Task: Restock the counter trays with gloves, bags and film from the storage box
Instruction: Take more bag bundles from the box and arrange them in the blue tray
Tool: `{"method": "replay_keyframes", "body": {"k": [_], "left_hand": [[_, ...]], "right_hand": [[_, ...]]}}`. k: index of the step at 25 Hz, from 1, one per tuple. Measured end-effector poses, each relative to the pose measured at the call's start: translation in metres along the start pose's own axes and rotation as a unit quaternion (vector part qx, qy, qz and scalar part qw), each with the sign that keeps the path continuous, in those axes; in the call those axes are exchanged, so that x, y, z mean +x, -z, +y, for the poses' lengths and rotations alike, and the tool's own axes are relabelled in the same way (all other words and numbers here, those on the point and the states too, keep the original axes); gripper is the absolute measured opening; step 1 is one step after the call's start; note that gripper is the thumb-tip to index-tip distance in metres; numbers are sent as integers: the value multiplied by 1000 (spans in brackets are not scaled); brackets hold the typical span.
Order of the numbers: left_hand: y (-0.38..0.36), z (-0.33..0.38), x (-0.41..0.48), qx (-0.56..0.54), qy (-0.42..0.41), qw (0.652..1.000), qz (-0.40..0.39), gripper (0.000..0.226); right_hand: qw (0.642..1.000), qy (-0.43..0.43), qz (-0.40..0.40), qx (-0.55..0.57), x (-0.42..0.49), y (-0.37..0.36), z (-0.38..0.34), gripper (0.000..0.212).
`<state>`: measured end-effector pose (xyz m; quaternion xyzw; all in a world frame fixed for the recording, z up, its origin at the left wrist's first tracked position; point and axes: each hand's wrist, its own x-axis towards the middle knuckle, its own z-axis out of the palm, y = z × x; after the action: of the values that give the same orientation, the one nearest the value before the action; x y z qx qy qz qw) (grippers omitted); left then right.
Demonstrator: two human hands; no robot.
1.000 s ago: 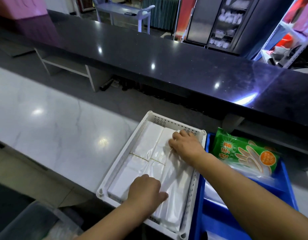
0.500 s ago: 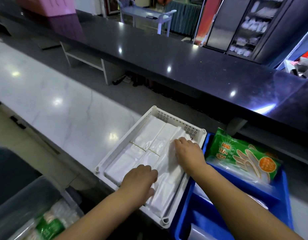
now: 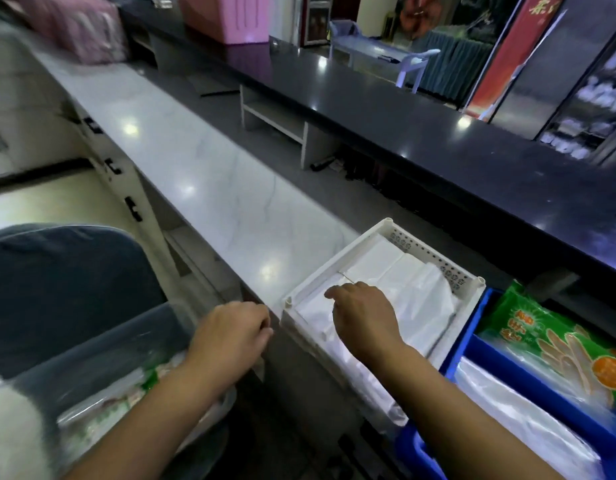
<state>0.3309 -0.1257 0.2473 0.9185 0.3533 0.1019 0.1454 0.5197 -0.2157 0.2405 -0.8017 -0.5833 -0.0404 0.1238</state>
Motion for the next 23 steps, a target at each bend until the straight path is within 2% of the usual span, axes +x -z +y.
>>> {"method": "replay_keyframes", "body": {"k": [2, 7, 12, 16, 21, 23], "left_hand": [[20, -43, -24, 11, 39, 999, 26, 12], [56, -168, -105, 10, 157, 987, 33, 12], [71, -285, -199, 25, 274, 961, 20, 14], [65, -332, -239, 3, 310, 951, -5, 16], [41, -364, -253, -14, 342, 939, -33, 15], [27, -374, -257, -20, 357, 933, -48, 15]], "right_hand": [[999, 42, -24, -6, 5, -3, -45, 32], [986, 139, -92, -23, 21, -40, -166, 18], [972, 159, -172, -22, 15, -113, -278, 20], [964, 142, -226, -2, -4, -159, -314, 13], [932, 116, -341, -28, -7, -211, -314, 22], [918, 103, -382, -6, -3, -235, -314, 24]]}}
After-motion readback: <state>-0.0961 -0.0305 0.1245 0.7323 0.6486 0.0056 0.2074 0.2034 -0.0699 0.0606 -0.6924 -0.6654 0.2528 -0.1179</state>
